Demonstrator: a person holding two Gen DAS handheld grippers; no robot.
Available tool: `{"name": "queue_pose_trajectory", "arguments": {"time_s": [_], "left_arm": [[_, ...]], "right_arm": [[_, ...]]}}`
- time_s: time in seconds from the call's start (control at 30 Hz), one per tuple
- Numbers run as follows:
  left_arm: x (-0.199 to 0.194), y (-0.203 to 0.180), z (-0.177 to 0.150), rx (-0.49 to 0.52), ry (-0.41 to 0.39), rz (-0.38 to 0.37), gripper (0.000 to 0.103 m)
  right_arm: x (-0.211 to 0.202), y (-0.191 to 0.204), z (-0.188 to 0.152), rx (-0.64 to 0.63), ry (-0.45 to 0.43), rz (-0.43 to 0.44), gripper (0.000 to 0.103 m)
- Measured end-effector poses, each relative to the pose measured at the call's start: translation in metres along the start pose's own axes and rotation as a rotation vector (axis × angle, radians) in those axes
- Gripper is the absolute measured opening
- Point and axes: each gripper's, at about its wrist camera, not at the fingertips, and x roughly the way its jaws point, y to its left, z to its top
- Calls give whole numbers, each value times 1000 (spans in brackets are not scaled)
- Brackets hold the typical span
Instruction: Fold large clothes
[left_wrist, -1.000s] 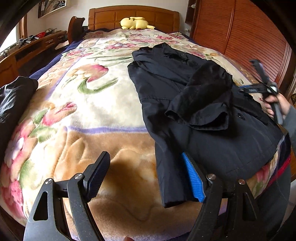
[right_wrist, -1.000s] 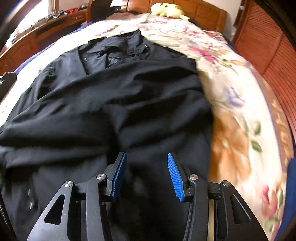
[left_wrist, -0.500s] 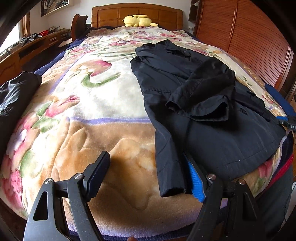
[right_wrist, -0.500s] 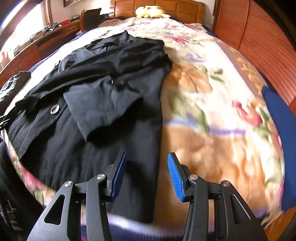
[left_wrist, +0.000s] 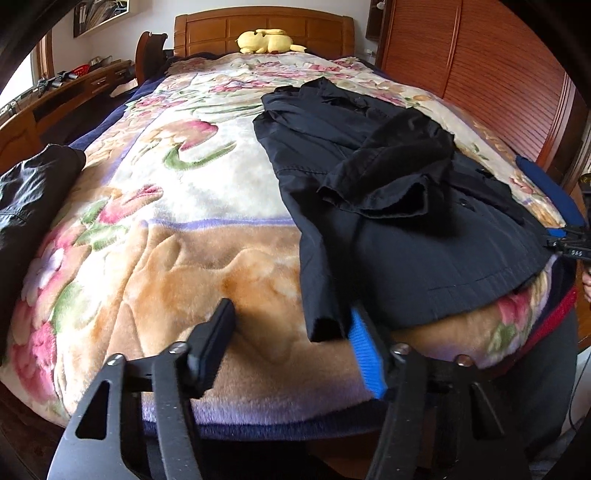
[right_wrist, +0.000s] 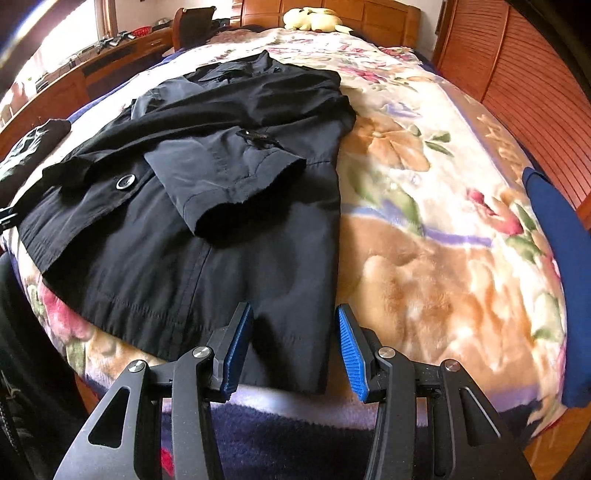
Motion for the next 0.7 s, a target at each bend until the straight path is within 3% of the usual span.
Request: {"name": "queue_pose_trajectory", "arguments": {"time_s": [0.13, 0.27, 0.37, 0.4, 0.43, 0.53, 0.7], "left_arm": [[2, 0, 0, -16, 3, -39, 42], [6, -1, 4, -10, 7, -45, 36], [8, -1, 7, -23, 12, -78, 17], [7, -2, 8, -24, 12, -93, 8], [5, -3, 10, -28, 4, -86, 7], [-11, -8, 18, -24, -50, -79, 6], [-50, -19, 40, 10, -149, -78, 5]], "right_arm": [[2, 1, -5, 3, -1, 13, 48], [9, 0, -5, 17, 0, 44, 48], [11, 1, -4, 23, 0, 60, 47], [11, 2, -4, 18, -1, 65, 43], [10, 3, -3, 12, -2, 72, 40], [6, 1, 0, 30, -21, 31, 25], [-17, -4, 10, 78, -111, 97, 7]]}}
